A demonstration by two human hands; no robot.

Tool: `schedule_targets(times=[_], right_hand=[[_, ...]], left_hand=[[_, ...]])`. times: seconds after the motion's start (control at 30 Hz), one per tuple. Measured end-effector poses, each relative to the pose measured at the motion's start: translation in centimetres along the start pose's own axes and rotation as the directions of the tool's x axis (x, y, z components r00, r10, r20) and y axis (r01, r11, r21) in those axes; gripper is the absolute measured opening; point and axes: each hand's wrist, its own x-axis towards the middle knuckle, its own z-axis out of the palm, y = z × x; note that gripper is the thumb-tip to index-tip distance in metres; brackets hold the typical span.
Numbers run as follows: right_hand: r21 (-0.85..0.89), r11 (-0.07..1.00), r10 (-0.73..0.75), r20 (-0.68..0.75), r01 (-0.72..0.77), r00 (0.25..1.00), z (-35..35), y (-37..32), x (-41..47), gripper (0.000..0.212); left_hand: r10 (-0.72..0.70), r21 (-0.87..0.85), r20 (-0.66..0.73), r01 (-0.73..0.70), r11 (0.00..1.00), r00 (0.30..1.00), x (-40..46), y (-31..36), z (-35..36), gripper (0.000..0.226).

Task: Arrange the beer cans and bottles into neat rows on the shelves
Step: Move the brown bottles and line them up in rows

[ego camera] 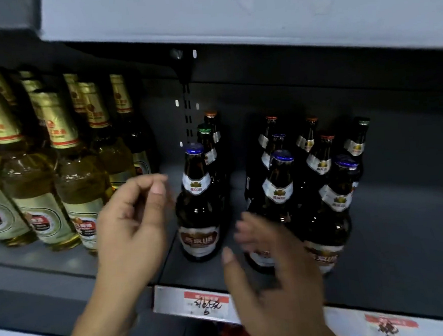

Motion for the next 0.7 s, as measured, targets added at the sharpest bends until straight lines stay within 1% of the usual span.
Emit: schedule_targets(times=[0.07, 0.1, 0.13, 0.17, 0.2, 0.23, 0.3, 0.33, 0.37, 0.4, 0.47, 0.53, 0.57, 0.63, 0.7], right_hand=[[-0.054, 0.992, 0.120, 0.135, -0.113, 0.984, 2.8, 0.6, -0.7, 0.055], [-0.114, 0.980, 0.181, 0.189, -0.162, 0.965, 4.0, 1.1, -1.2, 0.063], [-0.179, 0.963, 0.243, 0.245, -0.202, 0.939, 5.1, 1.7, -1.5, 0.075], [-0.244, 0.942, 0.299, 0.295, -0.231, 0.908, 5.9, 2.3, -1.9, 0.089], [-0.295, 0.918, 0.356, 0.320, -0.265, 0.878, 6.6, 2.9, -2.1, 0.100], [-0.318, 0.895, 0.410, 0.311, -0.313, 0.857, 7.1, 3.4, -2.2, 0.107], [-0.326, 0.861, 0.483, 0.283, -0.391, 0.828, 8.1, 4.0, -2.2, 0.115], [-0.334, 0.850, 0.501, 0.280, -0.406, 0.819, 8.5, 4.2, -2.2, 0.116], [-0.343, 0.844, 0.510, 0.277, -0.412, 0.814, 8.7, 4.2, -2.1, 0.114], [-0.349, 0.840, 0.515, 0.274, -0.415, 0.812, 8.9, 4.3, -2.0, 0.111], [-0.362, 0.832, 0.523, 0.266, -0.419, 0.810, 9.1, 4.4, -1.7, 0.105], [-0.349, 0.834, 0.521, 0.243, -0.427, 0.818, 9.3, 4.7, -1.5, 0.102], [-0.340, 0.836, 0.520, 0.237, -0.432, 0.821, 9.4, 4.8, -1.5, 0.101], [-0.331, 0.835, 0.525, 0.239, -0.440, 0.817, 9.8, 5.0, -1.7, 0.097], [-0.325, 0.830, 0.535, 0.231, -0.454, 0.813, 10.0, 5.3, -1.9, 0.093]], left_hand=[[-0.106, -0.093, 0.012, 0.107, 0.990, 0.994, 2.0, -3.5, 0.8, 0.018], [-0.181, -0.133, 0.023, 0.182, 0.974, 0.983, 2.9, -4.9, 1.3, 0.022], [-0.285, -0.166, 0.052, 0.289, 0.943, 0.957, 3.9, -6.4, 1.9, 0.025], [-0.395, -0.209, 0.106, 0.409, 0.888, 0.912, 4.9, -7.4, 2.5, 0.028], [-0.494, -0.254, 0.184, 0.526, 0.811, 0.850, 5.8, -8.7, 3.0, 0.032], [-0.555, -0.277, 0.267, 0.614, 0.739, 0.788, 6.6, -9.7, 3.4, 0.042], [-0.591, -0.276, 0.387, 0.700, 0.658, 0.708, 7.5, -11.9, 3.9, 0.075], [-0.594, -0.268, 0.431, 0.725, 0.634, 0.679, 7.7, -12.7, 4.3, 0.086], [-0.598, -0.252, 0.451, 0.737, 0.627, 0.663, 7.6, -13.1, 4.6, 0.086], [-0.607, -0.232, 0.463, 0.750, 0.620, 0.645, 7.3, -12.2, 4.8, 0.074], [-0.587, -0.231, 0.470, 0.734, 0.639, 0.659, 7.1, -11.1, 5.3, 0.044], [-0.551, -0.255, 0.483, 0.711, 0.655, 0.680, 7.2, -11.2, 5.3, 0.026], [-0.536, -0.250, 0.481, 0.694, 0.675, 0.694, 7.2, -11.3, 5.2, 0.022], [-0.514, -0.223, 0.484, 0.668, 0.709, 0.708, 7.1, -11.7, 4.9, 0.025], [-0.500, -0.225, 0.485, 0.655, 0.722, 0.718, 6.9, -12.4, 4.2, 0.024]])
